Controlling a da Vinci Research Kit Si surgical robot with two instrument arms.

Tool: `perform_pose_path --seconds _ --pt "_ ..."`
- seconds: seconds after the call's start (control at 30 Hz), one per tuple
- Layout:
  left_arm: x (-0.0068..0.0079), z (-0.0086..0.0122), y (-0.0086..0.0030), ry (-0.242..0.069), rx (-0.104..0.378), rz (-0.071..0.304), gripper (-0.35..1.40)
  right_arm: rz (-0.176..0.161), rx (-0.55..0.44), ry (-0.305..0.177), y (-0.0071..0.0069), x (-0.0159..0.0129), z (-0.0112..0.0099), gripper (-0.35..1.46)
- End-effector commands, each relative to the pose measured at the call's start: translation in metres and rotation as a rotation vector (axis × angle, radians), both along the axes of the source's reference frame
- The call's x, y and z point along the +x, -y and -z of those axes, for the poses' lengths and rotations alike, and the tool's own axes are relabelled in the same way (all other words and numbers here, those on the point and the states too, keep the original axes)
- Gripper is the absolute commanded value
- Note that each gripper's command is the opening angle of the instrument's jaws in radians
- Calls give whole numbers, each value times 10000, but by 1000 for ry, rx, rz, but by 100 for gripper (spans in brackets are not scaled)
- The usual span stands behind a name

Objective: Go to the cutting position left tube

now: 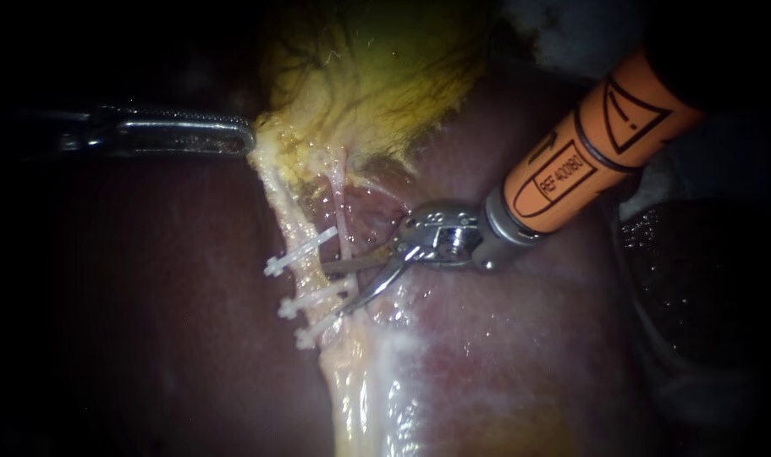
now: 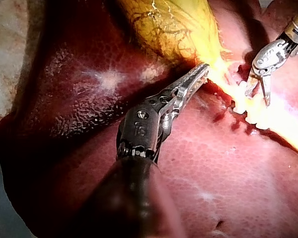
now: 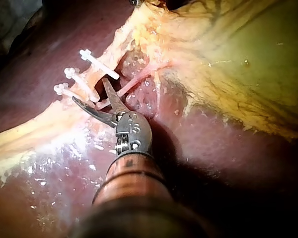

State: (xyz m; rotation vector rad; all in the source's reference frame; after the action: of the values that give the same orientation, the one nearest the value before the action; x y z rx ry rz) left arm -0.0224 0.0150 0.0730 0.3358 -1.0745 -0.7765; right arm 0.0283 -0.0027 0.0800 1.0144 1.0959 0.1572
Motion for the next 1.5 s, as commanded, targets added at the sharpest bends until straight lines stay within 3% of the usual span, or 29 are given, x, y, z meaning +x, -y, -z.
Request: perform_pose_path --seconds 0.03,0.3,0.63,0.97,1.5 --pt "0 0 0 0 0 0 -35 4 16 -8 -2 3 -1 114" --pt "0 -1 0 0 0 0 -35 50 136 -51 -11 22 -6 114" --pt "0 -1 0 0 0 0 -35 38 208 -78 -4 43 -2 112" --pt "0 -1 0 0 0 0 -35 34 253 -75 9 56 6 110" --pt "-1 -1 0 0 0 0 -35 -1 355 -206 29 82 30 105"
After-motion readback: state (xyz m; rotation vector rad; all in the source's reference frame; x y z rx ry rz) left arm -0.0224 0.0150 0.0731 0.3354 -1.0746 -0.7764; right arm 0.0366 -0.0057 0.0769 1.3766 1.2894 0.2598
